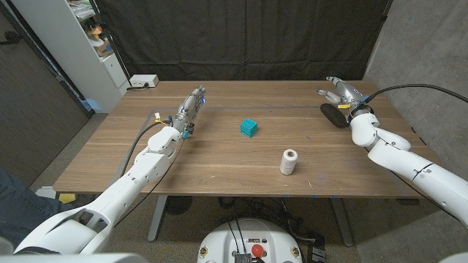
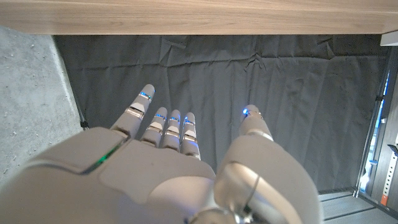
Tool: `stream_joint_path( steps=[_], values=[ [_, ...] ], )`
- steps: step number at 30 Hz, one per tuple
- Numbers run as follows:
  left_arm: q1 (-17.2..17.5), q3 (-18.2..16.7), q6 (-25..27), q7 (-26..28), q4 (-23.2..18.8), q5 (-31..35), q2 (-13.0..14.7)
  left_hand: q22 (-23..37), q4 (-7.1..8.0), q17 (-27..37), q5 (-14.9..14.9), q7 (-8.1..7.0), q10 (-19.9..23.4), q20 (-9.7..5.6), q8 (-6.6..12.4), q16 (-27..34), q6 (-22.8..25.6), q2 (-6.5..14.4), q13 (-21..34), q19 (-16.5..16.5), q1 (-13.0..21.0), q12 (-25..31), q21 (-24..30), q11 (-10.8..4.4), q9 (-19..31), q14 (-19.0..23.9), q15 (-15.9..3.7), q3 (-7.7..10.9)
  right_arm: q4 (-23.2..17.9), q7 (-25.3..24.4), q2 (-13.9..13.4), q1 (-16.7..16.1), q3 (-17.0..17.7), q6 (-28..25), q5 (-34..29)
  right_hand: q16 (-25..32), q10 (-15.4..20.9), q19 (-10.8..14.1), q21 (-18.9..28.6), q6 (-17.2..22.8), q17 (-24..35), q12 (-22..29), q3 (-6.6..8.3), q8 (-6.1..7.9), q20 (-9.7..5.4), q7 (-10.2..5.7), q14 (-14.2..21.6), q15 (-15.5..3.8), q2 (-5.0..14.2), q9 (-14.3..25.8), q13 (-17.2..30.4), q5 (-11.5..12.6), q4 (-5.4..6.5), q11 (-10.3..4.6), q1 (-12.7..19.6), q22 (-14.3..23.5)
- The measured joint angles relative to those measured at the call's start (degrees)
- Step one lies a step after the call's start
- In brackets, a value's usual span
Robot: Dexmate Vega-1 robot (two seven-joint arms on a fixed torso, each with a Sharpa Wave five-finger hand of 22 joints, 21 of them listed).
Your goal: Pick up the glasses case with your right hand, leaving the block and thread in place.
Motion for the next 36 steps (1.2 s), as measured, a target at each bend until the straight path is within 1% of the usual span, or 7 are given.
stream_joint_path(
  steps=[2,8,11,18,29,30,36],
  values=[
    [0.06,-0.01,0.00,0.02,-0.06,-0.01,0.01,0.00,-0.06,0.00,0.00,0.00,0.00,0.00,0.00,0.00,0.00,0.00,0.00,0.00,0.00,0.00,0.00,0.00,0.00,0.00,0.00,-0.06,-0.18,0.00,0.00,0.00,-0.10,-0.80,-0.18,0.00,-0.31,-0.11,0.00,0.00,0.00,0.00,0.00,0.00,0.33,0.00,-0.01,0.03,-0.26,0.00,0.00,0.00,0.00,0.31,0.26,0.00],
    [0.32,-0.04,0.00,0.15,-0.48,-0.01,0.11,0.00,-0.21,0.00,0.00,0.00,0.00,0.00,0.00,0.00,0.00,0.00,0.00,0.00,0.00,0.00,0.00,0.00,0.00,0.00,0.00,0.09,-0.78,-0.01,-0.14,0.02,-0.61,-2.98,-0.95,0.00,-0.30,-0.53,0.00,-0.63,0.01,0.00,-0.07,0.00,1.14,-0.63,-0.31,0.72,-1.38,0.00,0.00,0.45,-0.07,0.31,0.77,0.00],
    [0.47,-0.06,0.00,0.25,-0.66,-0.01,0.19,0.00,-0.31,0.00,0.00,0.00,0.00,0.00,0.00,0.00,0.00,0.00,0.00,0.00,0.00,0.00,0.00,0.00,0.00,0.00,0.00,0.19,-1.03,0.00,-0.31,0.14,-0.86,-3.71,-1.33,0.00,-0.62,-0.72,0.00,-0.71,0.01,0.00,-0.23,0.00,1.33,-0.71,-0.31,0.72,-1.38,0.00,0.00,0.81,-0.23,0.62,0.77,0.00],
    [1.02,-0.24,0.01,0.57,-1.35,-0.01,0.48,0.00,-0.31,0.00,0.00,0.00,0.00,0.20,0.00,0.00,0.00,0.00,0.00,-0.21,0.00,0.00,0.00,0.00,0.00,0.00,0.00,0.19,-1.50,0.57,-0.67,0.61,-1.64,-5.80,-2.39,0.00,-0.62,-0.93,0.00,-0.71,0.01,0.00,-0.23,0.00,1.95,-0.71,-0.43,0.82,-1.97,0.00,0.00,0.88,-0.23,0.62,1.37,0.13],
    [1.61,-0.46,0.02,1.25,-2.21,-0.01,0.82,0.00,-0.30,0.00,0.00,0.00,0.00,0.53,0.00,0.00,-0.01,0.00,0.00,0.12,0.00,0.00,0.00,0.00,0.00,0.00,0.00,0.19,-1.67,0.94,-0.89,1.30,-2.71,-7.16,-3.25,0.00,-0.61,-0.93,0.00,-1.02,0.01,0.00,-0.23,0.00,1.95,-1.03,-0.52,0.91,-2.26,0.00,0.00,1.33,-0.23,0.62,1.66,0.13],
    [2.25,-0.71,0.03,1.34,-3.16,-0.02,1.22,0.00,-0.30,0.00,0.00,0.00,0.00,0.53,0.00,0.00,-0.01,0.00,0.00,0.12,0.00,0.00,0.00,0.00,0.00,0.00,0.00,0.19,-1.67,1.16,-0.89,1.36,-2.81,-8.20,-3.87,0.00,-0.61,-0.93,0.00,-1.02,0.01,0.00,-0.23,0.00,1.95,-1.03,-0.52,0.91,-2.29,0.00,0.00,1.33,-0.23,0.62,1.69,0.12],
    [2.70,-0.88,0.20,1.67,-3.79,-0.02,1.51,0.00,-0.30,0.00,0.00,0.00,-0.01,0.52,0.00,0.00,-0.01,0.00,0.00,0.12,0.00,0.00,0.00,0.01,0.00,0.00,0.00,0.19,-1.58,1.48,-0.88,1.80,-3.40,-9.30,-4.28,0.00,-0.61,-0.93,0.00,-1.02,0.01,0.00,-0.23,0.00,1.95,-1.02,-0.52,0.91,-2.56,0.00,0.00,1.77,-0.23,0.62,1.96,0.12]
  ],
)
